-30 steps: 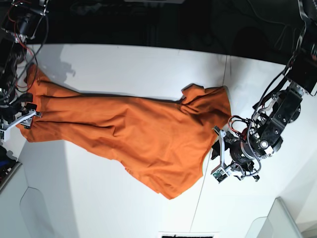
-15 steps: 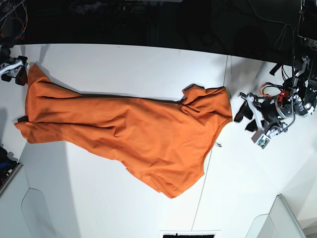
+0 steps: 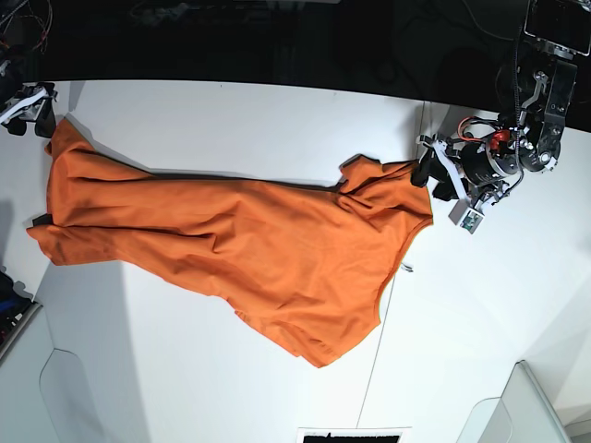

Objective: Layout the t-shirt on the table in an organized manner, then fold the t-shirt properly
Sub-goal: 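Grasp the shirt edge with the right gripper and the shirt body with the left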

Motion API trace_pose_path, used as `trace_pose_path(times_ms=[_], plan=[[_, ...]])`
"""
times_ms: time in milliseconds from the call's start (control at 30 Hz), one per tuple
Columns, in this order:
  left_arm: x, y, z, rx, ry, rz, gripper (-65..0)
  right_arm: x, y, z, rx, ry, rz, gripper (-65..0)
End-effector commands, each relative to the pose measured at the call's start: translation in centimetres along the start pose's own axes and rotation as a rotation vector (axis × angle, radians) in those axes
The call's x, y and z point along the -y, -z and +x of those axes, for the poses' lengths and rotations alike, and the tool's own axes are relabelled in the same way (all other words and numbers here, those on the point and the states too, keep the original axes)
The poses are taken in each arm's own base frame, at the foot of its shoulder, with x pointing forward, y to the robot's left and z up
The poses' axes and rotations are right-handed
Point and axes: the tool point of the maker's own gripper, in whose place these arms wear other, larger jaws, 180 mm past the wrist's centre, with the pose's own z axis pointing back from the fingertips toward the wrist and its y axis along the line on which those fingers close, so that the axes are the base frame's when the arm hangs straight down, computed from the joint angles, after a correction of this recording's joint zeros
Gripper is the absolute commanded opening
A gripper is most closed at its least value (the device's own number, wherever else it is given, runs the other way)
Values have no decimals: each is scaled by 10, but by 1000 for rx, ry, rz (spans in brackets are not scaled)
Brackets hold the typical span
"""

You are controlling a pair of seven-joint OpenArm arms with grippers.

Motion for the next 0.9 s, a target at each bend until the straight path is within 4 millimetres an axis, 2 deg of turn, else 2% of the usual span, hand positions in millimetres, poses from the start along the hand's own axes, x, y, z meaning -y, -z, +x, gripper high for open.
trace_pose_path(times_ms=[0, 133, 300, 400, 500, 733, 867], plan=[[-5, -4, 6, 9, 15, 11, -307, 4, 1, 21, 60, -18, 1, -294], [2, -9, 19, 45, 48, 4, -307, 15, 18, 27, 51, 10, 0, -294], [10, -16, 37, 85, 115, 13, -307, 24, 25, 24, 40, 49, -12, -294], [16, -21, 49, 127, 137, 4, -307, 26, 25, 18, 25, 51, -17, -295], [22, -24, 58, 157, 154, -2, -307, 26, 24, 21, 31, 55, -12, -295], [24, -25, 62, 166, 163, -8, -307, 35, 10, 43, 118, 119, 1, -295], [29, -26, 64, 181, 177, -33, -307, 46, 6, 39, 98, 112, -39, -295]])
